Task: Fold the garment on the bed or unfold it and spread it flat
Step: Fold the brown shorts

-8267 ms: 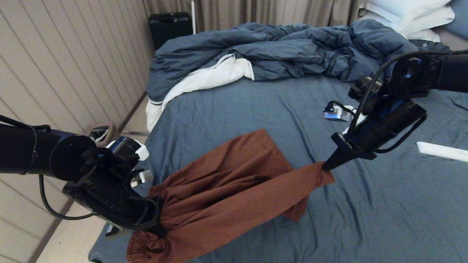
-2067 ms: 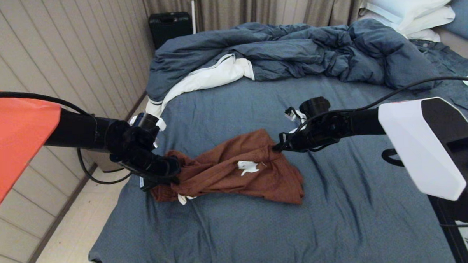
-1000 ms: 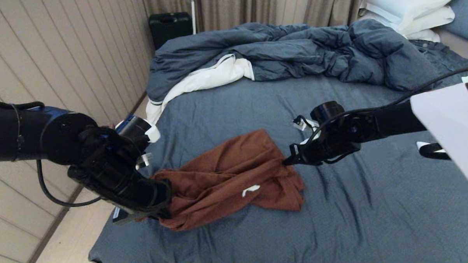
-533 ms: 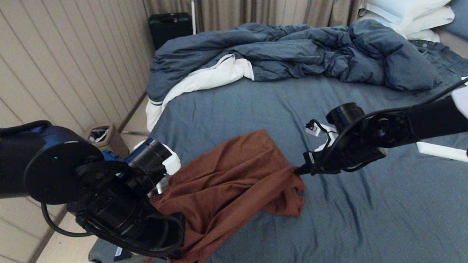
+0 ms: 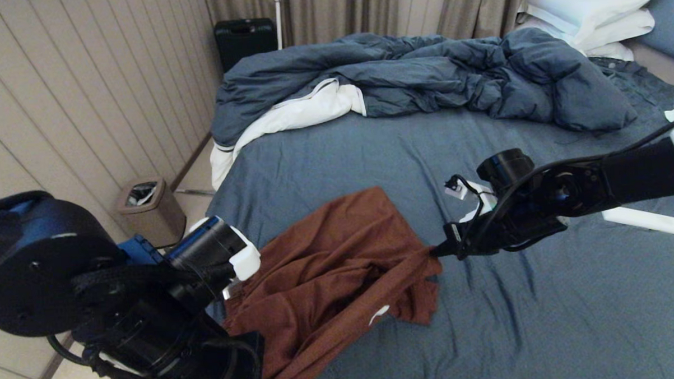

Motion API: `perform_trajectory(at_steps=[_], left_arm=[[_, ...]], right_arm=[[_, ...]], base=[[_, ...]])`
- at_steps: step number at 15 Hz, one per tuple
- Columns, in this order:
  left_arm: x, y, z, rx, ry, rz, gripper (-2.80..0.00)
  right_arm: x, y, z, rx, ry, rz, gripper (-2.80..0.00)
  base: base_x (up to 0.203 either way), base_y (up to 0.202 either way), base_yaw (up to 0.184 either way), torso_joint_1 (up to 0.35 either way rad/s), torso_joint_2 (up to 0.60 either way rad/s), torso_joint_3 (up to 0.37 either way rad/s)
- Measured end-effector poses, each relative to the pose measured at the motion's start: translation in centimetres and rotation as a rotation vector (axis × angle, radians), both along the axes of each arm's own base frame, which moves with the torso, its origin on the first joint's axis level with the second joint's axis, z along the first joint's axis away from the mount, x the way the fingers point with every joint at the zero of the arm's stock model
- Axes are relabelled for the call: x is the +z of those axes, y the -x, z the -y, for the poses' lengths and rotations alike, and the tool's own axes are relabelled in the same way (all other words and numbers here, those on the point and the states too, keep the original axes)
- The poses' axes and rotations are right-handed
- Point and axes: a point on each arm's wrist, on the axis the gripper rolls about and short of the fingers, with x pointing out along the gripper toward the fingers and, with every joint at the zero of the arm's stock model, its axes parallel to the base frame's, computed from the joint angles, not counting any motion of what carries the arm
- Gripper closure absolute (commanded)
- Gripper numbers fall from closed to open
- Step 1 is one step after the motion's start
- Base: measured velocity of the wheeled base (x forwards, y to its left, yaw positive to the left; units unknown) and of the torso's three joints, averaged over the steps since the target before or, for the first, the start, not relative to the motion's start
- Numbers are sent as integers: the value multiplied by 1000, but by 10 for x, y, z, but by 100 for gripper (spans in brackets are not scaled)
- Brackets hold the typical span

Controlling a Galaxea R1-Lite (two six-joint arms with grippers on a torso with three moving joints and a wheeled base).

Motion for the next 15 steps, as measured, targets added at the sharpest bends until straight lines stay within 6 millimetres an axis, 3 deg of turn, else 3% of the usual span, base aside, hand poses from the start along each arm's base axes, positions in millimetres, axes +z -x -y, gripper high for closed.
perform_trajectory(at_steps=[4,6,10,12,15], left_arm=[[31,-35,-20,109,41,163,0],[37,-55,-34,160,57,225,0],[21,-93,-57,248,53,268,0],[6,-106,-64,275,42,266,0],[-9,-120,-73,303,39,280,0]], right_arm=[[23,-25,-7,-17,-25,99,0],[39,-41,-13,-42,-31,168,0],[52,-77,-40,-93,-1,293,0],[40,-89,-68,-124,58,334,0],[24,-101,-87,-169,96,400,0]], base=[[0,0,0,0,0,0],[0,0,0,0,0,0],[0,0,0,0,0,0],[0,0,0,0,0,0],[0,0,0,0,0,0]])
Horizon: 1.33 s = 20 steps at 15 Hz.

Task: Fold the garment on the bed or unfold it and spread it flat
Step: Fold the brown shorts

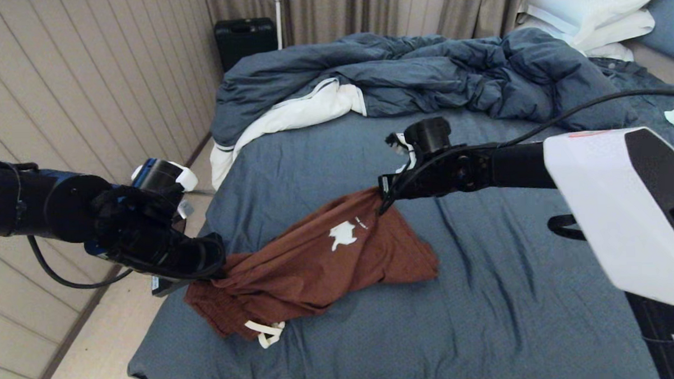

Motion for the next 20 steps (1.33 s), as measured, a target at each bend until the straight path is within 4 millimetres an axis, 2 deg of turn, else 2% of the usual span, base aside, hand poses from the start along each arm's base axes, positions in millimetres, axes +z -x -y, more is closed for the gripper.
perform_trajectory(at_steps=[7,8,9,16,20], left_arm=[[-17,-33,-3,39,42,161,0],[-17,-36,-3,41,45,181,-280],[-17,-38,-2,43,44,200,-280],[-5,-34,-3,35,43,272,-280],[25,-21,-9,36,58,362,-280]], right_arm=[[-23,-20,-6,-116,8,105,0],[-24,-21,-6,-125,4,111,0],[-25,-22,-6,-144,5,117,-280],[-21,-22,-5,-163,5,141,-280],[-2,-15,-3,-164,-5,160,-280]], base=[[0,0,0,0,0,0],[0,0,0,0,0,0],[0,0,0,0,0,0],[0,0,0,0,0,0],[0,0,0,0,0,0]])
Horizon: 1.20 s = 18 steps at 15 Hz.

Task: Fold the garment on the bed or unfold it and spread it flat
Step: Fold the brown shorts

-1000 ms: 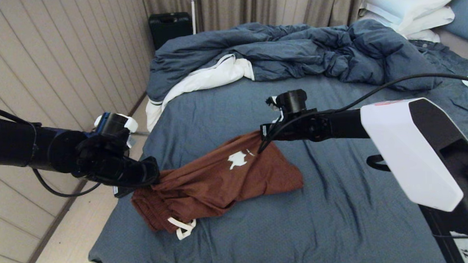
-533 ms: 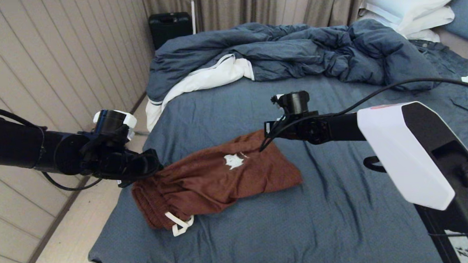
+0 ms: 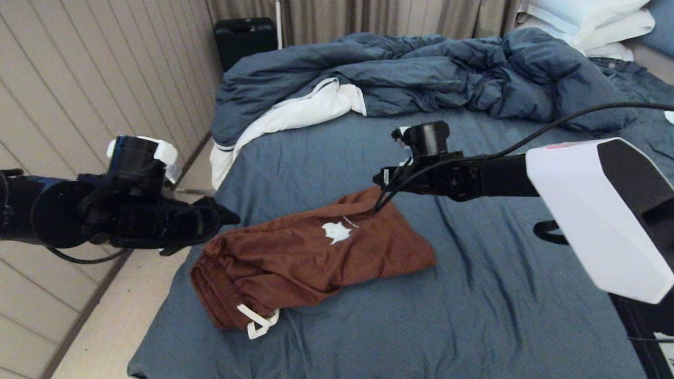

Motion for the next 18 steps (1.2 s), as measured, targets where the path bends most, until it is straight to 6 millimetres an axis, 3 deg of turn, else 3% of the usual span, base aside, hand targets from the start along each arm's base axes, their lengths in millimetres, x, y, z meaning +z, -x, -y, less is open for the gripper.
perform_trajectory(at_steps=[4,5,6,10,13,15,18], left_arm=[[34,18,-13,12,-15,96,-280],[40,24,-18,30,-25,104,-280],[46,31,-22,37,-33,111,0],[56,73,-34,1,-102,95,0],[49,97,-41,-19,-134,86,0],[42,98,-45,-11,-130,66,0],[29,81,-44,7,-113,42,0]], right_arm=[[25,17,8,-5,-5,-9,-280],[31,22,11,-6,-7,-8,0],[36,29,14,-8,-8,-12,0],[54,68,27,18,7,-96,0],[58,90,48,21,2,-178,0],[58,92,62,-5,4,-198,0],[52,87,65,-1,-1,-217,0]], base=[[0,0,0,0,0,0],[0,0,0,0,0,0],[0,0,0,0,0,0],[0,0,0,0,0,0],[0,0,0,0,0,0],[0,0,0,0,0,0],[0,0,0,0,0,0]])
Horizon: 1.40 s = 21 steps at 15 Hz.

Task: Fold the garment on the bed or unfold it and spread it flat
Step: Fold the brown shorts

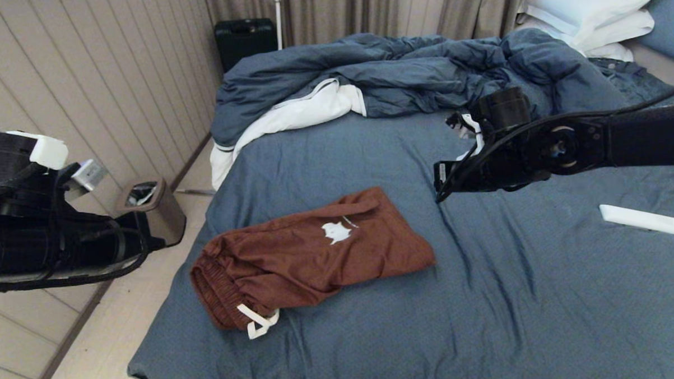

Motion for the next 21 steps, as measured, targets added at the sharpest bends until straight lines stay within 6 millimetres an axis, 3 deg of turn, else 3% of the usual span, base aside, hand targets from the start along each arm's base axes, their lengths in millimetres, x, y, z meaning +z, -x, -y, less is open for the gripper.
perform_trajectory(at_steps=[3,12,13,21], left_arm=[[-16,-17,2,22,22,5,0],[-47,-16,1,33,19,-33,0],[-48,-16,1,32,21,-30,0],[-56,-12,1,26,18,-56,0]], right_arm=[[-11,-14,-7,11,5,-26,0],[-26,-31,-25,86,18,-180,0],[-27,-32,-26,88,20,-191,-280],[-51,-46,-43,122,61,-217,-280]], base=[[0,0,0,0,0,0],[0,0,0,0,0,0],[0,0,0,0,0,0],[0,0,0,0,0,0]])
